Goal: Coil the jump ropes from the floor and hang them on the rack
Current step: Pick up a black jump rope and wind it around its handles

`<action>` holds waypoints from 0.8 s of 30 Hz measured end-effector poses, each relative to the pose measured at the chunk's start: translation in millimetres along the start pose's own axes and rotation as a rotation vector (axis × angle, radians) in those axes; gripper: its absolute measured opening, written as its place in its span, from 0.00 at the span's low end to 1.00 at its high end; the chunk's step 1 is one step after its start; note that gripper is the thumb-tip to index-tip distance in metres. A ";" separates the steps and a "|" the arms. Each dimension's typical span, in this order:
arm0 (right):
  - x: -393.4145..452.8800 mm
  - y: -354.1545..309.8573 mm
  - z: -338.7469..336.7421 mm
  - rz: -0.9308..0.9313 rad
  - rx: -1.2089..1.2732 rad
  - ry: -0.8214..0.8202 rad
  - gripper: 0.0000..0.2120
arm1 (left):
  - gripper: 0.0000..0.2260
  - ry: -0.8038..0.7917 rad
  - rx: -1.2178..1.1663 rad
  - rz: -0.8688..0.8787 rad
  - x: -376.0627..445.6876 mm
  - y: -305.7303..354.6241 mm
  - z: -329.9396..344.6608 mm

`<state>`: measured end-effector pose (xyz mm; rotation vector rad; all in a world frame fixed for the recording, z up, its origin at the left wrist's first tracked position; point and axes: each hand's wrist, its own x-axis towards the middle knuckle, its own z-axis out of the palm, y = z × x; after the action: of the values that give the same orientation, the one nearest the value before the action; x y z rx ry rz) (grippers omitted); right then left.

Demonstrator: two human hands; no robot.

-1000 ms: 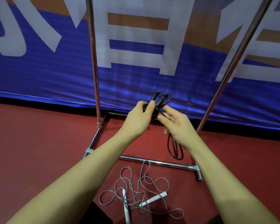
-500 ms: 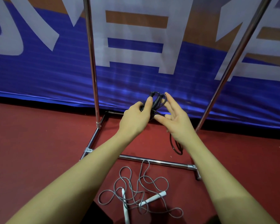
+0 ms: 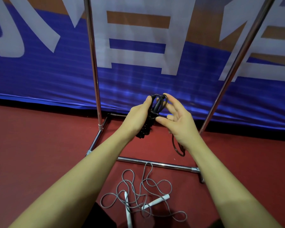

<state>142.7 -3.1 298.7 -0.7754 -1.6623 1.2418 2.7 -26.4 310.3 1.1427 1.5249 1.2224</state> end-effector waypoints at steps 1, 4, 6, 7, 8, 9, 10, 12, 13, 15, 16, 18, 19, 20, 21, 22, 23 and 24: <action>-0.1 0.2 -0.4 0.000 0.006 0.005 0.33 | 0.26 -0.004 -0.034 -0.015 -1.2 1.8 0.5; 0.2 0.3 -1.1 -0.004 -0.026 0.047 0.32 | 0.27 0.055 0.063 0.048 -2.2 2.2 1.8; -1.1 -3.4 -0.5 -0.010 -0.053 0.081 0.31 | 0.26 0.075 0.114 0.102 -2.5 2.8 1.6; -1.2 -4.8 -1.0 -0.016 -0.060 0.089 0.30 | 0.26 0.060 0.081 0.097 -2.1 2.7 2.1; -1.3 -5.7 -1.6 -0.022 -0.060 0.086 0.29 | 0.25 0.033 0.028 0.076 -2.3 2.8 2.7; -0.9 -5.0 -2.2 -0.023 -0.046 0.077 0.29 | 0.25 0.005 -0.018 0.053 -2.2 2.6 2.9; -0.2 -3.5 -3.0 -0.018 -0.026 0.062 0.30 | 0.24 -0.017 -0.049 0.031 -2.3 2.3 3.1; 1.6 1.0 -4.6 -0.003 0.015 0.044 0.30 | 0.24 -0.051 -0.074 0.006 -0.9 0.0 2.5; 2.2 3.3 -4.6 0.005 0.025 0.045 0.30 | 0.25 -0.066 -0.077 0.004 0.0 -1.2 1.8; 2.3 5.2 -3.6 0.012 0.014 0.048 0.30 | 0.25 -0.090 -0.083 0.002 0.7 -2.0 -0.4; 1.9 4.8 -2.8 0.012 0.003 0.044 0.30 | 0.25 -0.095 -0.087 -0.002 0.4 -1.6 -1.5; 1.7 5.1 -1.2 0.016 0.005 0.041 0.29 | 0.24 -0.094 -0.091 -0.012 -0.8 0.0 -3.3; 1.6 5.5 -0.4 0.013 0.008 0.041 0.28 | 0.24 -0.091 -0.087 -0.019 -1.2 0.6 -3.6; 1.4 5.0 1.1 0.005 0.005 0.036 0.28 | 0.24 -0.086 -0.081 -0.026 -1.9 0.8 -3.4; 1.7 3.9 2.7 -0.005 -0.002 0.031 0.28 | 0.24 -0.078 -0.083 -0.032 -2.1 0.4 -2.1; 2.3 1.7 3.6 -0.012 -0.012 0.033 0.28 | 0.25 -0.067 -0.099 -0.038 -2.8 0.2 0.1; 2.8 0.2 3.5 -0.017 -0.020 0.040 0.27 | 0.25 -0.054 -0.122 -0.042 -3.1 0.1 2.9; 3.8 -0.7 1.6 -0.023 -0.026 0.045 0.27 | 0.25 -0.039 -0.142 -0.039 -2.9 -0.1 5.6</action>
<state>139.8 -0.6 300.3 -0.7920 -1.6490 1.1803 8.7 -28.1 309.6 1.0331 1.4021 1.2538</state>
